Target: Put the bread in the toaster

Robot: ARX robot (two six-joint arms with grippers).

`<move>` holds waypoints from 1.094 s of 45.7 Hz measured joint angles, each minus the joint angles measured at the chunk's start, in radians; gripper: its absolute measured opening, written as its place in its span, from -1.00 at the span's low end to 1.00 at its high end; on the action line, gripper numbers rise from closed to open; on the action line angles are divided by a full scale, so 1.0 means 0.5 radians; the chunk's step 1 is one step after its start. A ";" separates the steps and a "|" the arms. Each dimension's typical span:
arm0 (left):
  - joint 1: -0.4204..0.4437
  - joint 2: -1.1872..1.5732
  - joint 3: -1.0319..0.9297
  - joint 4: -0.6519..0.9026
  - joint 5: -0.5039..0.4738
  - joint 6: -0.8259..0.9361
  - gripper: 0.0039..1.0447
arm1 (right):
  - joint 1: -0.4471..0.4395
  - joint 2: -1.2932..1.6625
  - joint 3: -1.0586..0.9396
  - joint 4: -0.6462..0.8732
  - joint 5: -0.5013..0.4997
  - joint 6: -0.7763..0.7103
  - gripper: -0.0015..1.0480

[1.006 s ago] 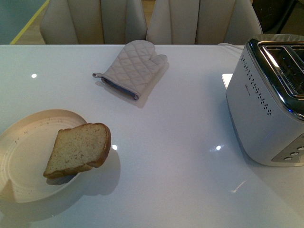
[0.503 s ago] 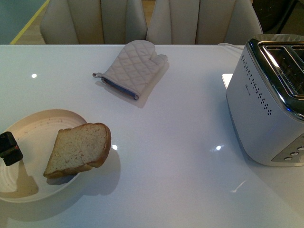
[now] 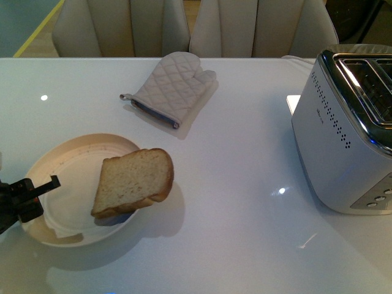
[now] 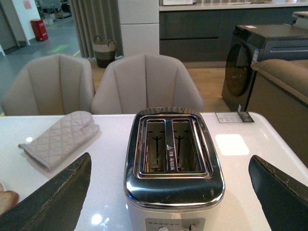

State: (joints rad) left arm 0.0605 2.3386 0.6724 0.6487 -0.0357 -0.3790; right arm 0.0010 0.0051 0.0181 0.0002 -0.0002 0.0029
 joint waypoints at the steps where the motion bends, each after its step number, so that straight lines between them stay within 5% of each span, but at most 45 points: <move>1: -0.035 -0.005 0.000 0.000 -0.002 -0.040 -0.69 | 0.000 0.000 0.000 0.000 0.000 0.000 0.83; 6: -0.180 -0.031 0.001 -0.013 -0.002 -0.208 -0.92 | 0.000 0.000 0.000 0.000 0.000 0.000 0.83; 34: -0.528 -0.032 0.024 -0.038 -0.018 -0.436 -0.92 | 0.000 0.000 0.000 0.000 0.000 0.000 0.83; 50: -0.369 -0.526 -0.175 0.019 -0.018 -0.343 0.39 | 0.000 0.000 0.000 0.000 0.000 0.000 0.83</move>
State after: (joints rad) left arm -0.1242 2.0754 0.5850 0.6582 -0.0444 -0.5503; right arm 0.0010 0.0051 0.0181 0.0002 -0.0002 0.0029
